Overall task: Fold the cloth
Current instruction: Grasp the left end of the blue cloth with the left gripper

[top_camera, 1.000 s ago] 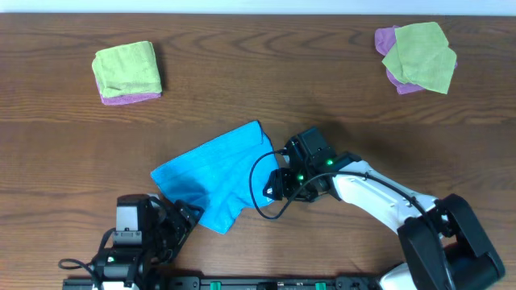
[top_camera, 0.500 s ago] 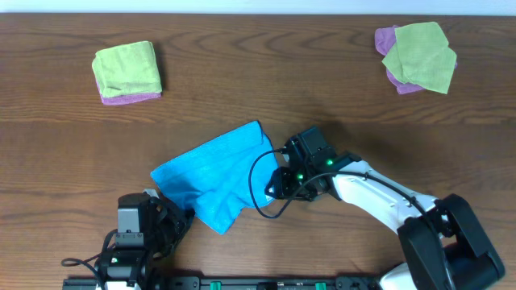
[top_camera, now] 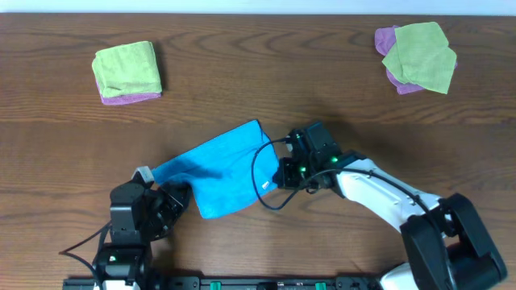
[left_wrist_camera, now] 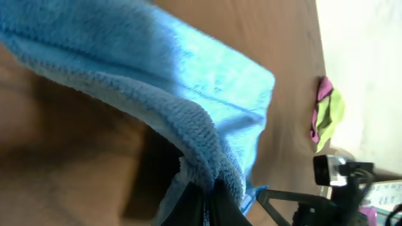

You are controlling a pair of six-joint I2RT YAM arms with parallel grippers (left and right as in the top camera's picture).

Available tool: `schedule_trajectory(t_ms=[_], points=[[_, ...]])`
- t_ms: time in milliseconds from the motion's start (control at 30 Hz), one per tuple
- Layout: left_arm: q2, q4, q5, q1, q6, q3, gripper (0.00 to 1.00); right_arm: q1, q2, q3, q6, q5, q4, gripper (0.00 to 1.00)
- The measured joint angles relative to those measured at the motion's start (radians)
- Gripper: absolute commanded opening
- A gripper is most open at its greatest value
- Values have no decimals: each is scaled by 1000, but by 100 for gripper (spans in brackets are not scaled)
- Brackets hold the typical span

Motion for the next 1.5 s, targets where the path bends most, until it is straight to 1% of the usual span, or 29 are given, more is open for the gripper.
schedule_trajectory(t_ms=[167, 333, 500, 633, 700, 867, 1000, 1100, 1367, 1400, 1467, 1500], points=[[40, -92, -14, 22, 39, 62, 6, -80, -97, -1, -32, 62, -66, 1], [96, -140, 1, 87, 107, 107, 6, -150, -195, -1, -91, 106, -103, 1], [152, -150, 62, 109, 159, 152, 6, -173, -207, -1, -127, 129, -123, 1], [190, -200, 91, 109, 205, 166, 6, -174, -207, -1, -142, 140, -130, 1], [211, -222, 96, 109, 235, 166, 6, -174, -207, -1, -144, 142, -135, 1], [250, -224, 76, 109, 283, 166, 6, -174, -207, -1, -147, 143, -145, 1], [282, -216, 34, 109, 296, 166, 6, -174, -207, -1, -147, 143, -137, 1], [320, -185, 0, 109, 299, 166, 6, -173, -207, -1, -148, 141, -101, 1], [488, 37, -63, 109, 300, 171, 6, -129, -200, -1, -140, 146, 94, 1], [515, 67, -67, 109, 299, 171, 12, -120, -191, -1, -138, 151, 121, 1], [557, 113, -72, 109, 307, 172, 48, -108, -169, -1, -136, 158, 150, 1], [573, 131, -74, 109, 307, 172, 74, -103, -151, -1, -135, 161, 163, 1]])
